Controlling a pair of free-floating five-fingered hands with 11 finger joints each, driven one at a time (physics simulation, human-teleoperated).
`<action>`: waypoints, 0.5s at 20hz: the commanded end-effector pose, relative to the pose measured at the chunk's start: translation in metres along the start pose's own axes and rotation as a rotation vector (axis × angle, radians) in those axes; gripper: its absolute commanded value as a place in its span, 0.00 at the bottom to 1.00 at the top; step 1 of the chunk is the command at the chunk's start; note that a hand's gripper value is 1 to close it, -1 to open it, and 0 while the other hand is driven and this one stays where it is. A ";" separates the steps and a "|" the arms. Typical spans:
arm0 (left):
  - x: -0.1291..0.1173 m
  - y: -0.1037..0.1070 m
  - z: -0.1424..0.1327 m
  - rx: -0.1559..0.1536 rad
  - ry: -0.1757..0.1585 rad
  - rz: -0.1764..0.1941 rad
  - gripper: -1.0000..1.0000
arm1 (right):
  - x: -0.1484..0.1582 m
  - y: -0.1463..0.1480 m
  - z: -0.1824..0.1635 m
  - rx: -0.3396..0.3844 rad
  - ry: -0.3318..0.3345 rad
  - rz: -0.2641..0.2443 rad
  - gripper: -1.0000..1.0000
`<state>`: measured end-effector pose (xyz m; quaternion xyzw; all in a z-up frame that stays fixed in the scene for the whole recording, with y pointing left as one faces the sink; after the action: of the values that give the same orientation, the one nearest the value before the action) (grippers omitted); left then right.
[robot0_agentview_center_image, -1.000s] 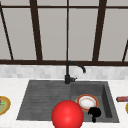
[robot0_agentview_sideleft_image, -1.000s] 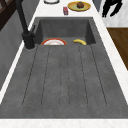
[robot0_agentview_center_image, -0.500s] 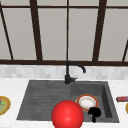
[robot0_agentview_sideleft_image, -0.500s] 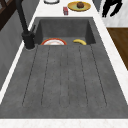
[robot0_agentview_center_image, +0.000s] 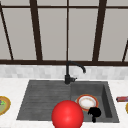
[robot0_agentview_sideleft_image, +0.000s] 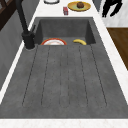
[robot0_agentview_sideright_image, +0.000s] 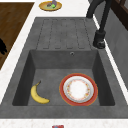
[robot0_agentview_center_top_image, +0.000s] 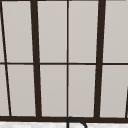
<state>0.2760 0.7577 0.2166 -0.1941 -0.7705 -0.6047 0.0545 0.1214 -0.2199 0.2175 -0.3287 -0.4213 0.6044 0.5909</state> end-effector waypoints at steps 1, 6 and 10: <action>0.004 -0.002 -0.002 -0.019 0.006 -0.004 0.00 | 0.000 0.000 0.000 0.000 0.000 0.000 0.50; 0.001 0.000 -0.001 -0.012 -0.010 0.020 0.00 | 0.000 0.000 0.000 0.000 0.000 0.000 0.50; 0.007 0.008 -0.028 -0.101 0.045 0.033 0.00 | 0.000 0.000 0.000 0.000 0.000 0.000 0.50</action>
<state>0.2729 0.7480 0.2228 -0.2023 -0.7593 -0.6145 0.0710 0.1214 -0.2199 0.2175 -0.3287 -0.4213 0.6044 0.5909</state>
